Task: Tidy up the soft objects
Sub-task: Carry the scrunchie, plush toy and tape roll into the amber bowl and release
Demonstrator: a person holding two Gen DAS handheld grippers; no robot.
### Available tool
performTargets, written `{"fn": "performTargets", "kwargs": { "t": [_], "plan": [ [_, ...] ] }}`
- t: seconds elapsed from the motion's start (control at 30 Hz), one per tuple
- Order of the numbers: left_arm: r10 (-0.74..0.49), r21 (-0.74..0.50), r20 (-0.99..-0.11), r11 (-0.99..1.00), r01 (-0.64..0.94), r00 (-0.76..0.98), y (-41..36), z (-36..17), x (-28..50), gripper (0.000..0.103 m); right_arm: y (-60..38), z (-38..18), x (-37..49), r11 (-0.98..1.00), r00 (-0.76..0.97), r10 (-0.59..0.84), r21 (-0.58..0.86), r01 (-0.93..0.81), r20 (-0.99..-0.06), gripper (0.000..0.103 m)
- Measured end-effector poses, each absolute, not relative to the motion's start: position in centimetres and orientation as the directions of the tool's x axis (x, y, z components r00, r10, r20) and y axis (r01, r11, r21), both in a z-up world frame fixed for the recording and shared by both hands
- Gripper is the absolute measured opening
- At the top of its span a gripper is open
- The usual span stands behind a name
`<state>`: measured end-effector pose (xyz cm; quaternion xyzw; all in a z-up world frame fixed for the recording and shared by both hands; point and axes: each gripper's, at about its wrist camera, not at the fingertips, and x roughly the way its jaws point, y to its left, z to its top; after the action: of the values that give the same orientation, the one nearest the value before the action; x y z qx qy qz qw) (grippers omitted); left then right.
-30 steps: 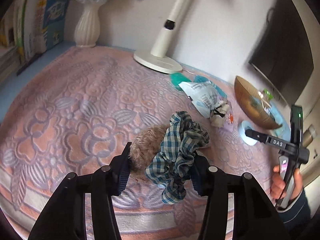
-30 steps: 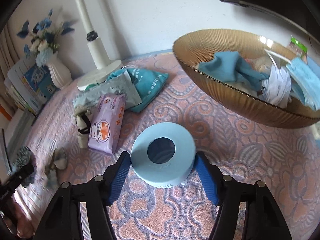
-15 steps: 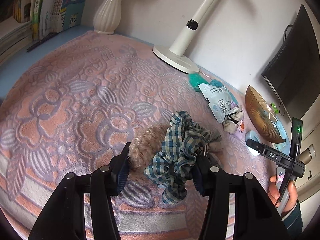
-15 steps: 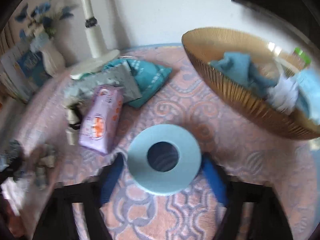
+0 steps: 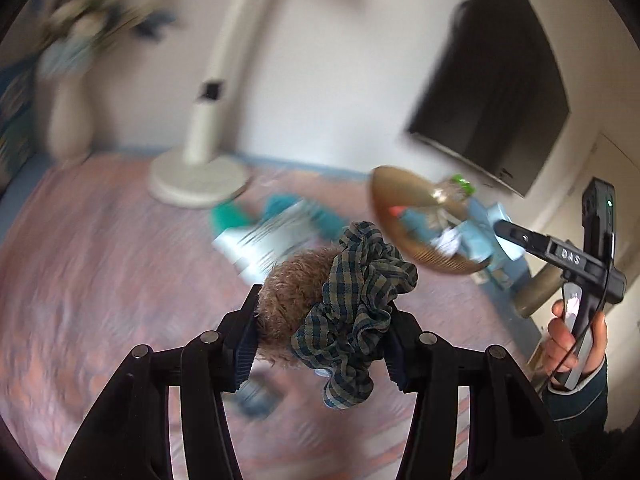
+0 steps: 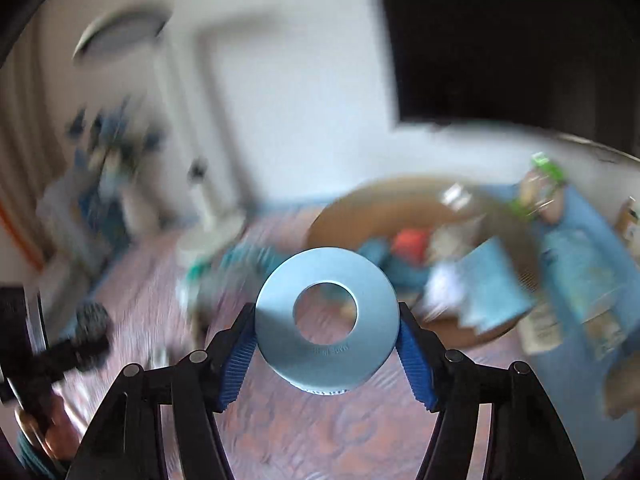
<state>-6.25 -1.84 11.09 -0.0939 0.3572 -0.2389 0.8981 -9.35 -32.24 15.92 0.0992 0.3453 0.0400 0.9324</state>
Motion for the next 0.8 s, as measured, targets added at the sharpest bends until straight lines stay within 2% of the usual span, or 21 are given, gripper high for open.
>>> {"fn": "performTargets", "kwargs": {
  "t": [0.13, 0.27, 0.43, 0.5, 0.57, 0.6, 0.8],
  "plan": [
    [-0.581, -0.332, -0.587, 0.808, 0.486, 0.564, -8.9, 14.2, -2.6, 0.05, -37.7, 16.8, -6.2, 0.944, 0.713, 0.139, 0.311, 0.115, -0.687, 0.065],
    [-0.597, -0.305, -0.602, 0.785, 0.538, 0.53, -16.4, 14.6, 1.6, 0.05, -40.4, 16.1, -3.7, 0.938, 0.703, 0.056, 0.279, 0.206, -0.709, 0.065],
    [-0.611, -0.341, -0.624, 0.774, 0.534, 0.487, -21.8, 13.7, 6.3, 0.05, -41.5, 15.8, -0.6, 0.942, 0.693, 0.054, 0.268, 0.205, -0.719, 0.066],
    [-0.566, -0.282, -0.63, 0.805, 0.522, 0.532, -23.4, 14.0, 7.3, 0.057, -41.6, 16.2, 0.3, 0.948, 0.702, 0.035, 0.246, 0.202, -0.711, 0.068],
    [-0.532, -0.199, -0.615, 0.819, 0.538, 0.582, -24.8, 13.9, 7.4, 0.095, -41.7, 16.0, 1.3, 0.955, 0.677, 0.014, 0.21, 0.209, -0.736, 0.071],
    [-0.527, -0.17, -0.616, 0.815, 0.554, 0.586, -25.2, 13.6, 7.2, 0.099, -41.9, 15.7, 1.3, 0.957, 0.662, 0.026, 0.211, 0.201, -0.749, 0.071],
    [-0.464, -0.062, -0.641, 0.825, 0.562, 0.611, -22.6, 12.6, 2.8, 0.099, -42.3, 15.3, -2.1, 0.955, 0.669, 0.053, 0.234, 0.184, -0.741, 0.071]
  ]
}}
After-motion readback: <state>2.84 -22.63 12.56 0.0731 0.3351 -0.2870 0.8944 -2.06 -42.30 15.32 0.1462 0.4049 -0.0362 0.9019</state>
